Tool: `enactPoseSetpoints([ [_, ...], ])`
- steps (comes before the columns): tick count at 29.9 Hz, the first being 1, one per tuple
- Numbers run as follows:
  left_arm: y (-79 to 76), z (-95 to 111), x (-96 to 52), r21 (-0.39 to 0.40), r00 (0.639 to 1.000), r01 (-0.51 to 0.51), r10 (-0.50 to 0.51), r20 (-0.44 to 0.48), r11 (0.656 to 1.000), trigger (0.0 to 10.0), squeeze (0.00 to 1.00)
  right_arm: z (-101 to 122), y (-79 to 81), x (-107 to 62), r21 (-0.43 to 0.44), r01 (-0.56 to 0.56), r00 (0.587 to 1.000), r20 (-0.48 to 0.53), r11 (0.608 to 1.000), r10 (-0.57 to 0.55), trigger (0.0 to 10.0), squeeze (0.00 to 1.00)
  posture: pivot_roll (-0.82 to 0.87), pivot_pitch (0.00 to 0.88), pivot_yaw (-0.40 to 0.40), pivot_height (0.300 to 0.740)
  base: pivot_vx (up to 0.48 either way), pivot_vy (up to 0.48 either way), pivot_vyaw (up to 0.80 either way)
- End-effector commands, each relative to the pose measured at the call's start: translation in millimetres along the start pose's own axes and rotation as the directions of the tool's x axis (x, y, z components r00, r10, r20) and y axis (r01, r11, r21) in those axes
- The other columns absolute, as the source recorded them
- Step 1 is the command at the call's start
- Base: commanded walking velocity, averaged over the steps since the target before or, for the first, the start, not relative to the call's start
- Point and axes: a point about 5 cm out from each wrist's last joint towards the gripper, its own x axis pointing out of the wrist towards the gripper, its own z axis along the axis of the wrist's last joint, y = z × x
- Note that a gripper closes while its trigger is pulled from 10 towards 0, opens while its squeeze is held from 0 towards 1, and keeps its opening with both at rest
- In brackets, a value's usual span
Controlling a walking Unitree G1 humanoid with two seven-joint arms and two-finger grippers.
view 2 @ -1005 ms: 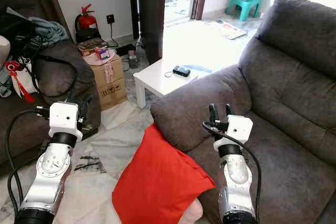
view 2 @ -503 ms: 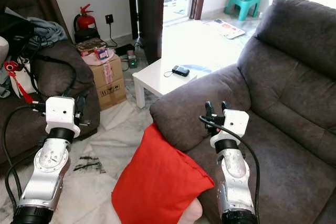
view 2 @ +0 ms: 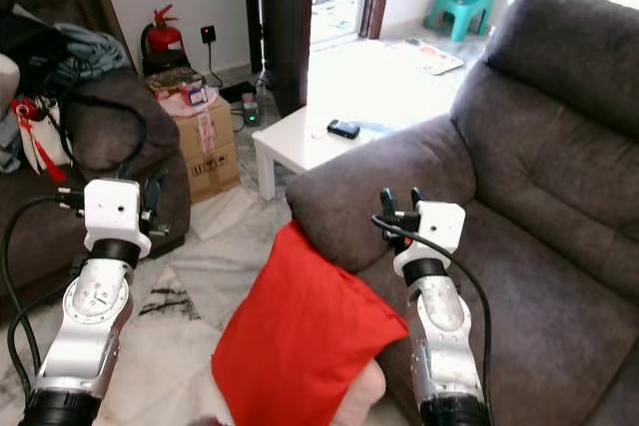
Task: Move the pillow to the sofa from floor
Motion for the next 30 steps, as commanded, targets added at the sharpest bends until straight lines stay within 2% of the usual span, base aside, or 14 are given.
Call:
enactPoseSetpoints([
  [1,-0.1,0,0.5,-0.019,1.0,-0.002,0.002,-0.012,1.0,10.0,0.0,6,0.1,1.1,0.002,-0.008,1.0,0.024,1.0,0.008,10.0,0.0,0.1,0.0,-0.074,0.605,0.0,0.0,0.0],
  [20,3.7,0,0.7,-0.035,0.999,-0.016,0.015,-0.036,0.999,10.0,0.0,17,7.9,9.6,0.023,-0.05,0.998,0.026,0.998,0.049,10.0,0.0,0.1,0.0,-0.084,0.605,0.0,0.0,0.0],
  [30,5.5,-5,-2.6,-0.048,0.998,-0.023,0.02,-0.061,0.999,10.0,0.0,14,12.3,9.8,0.021,-0.075,0.997,0.004,0.997,0.075,10.0,0.0,0.1,0.0,-0.083,0.605,0.0,0.0,0.0],
])
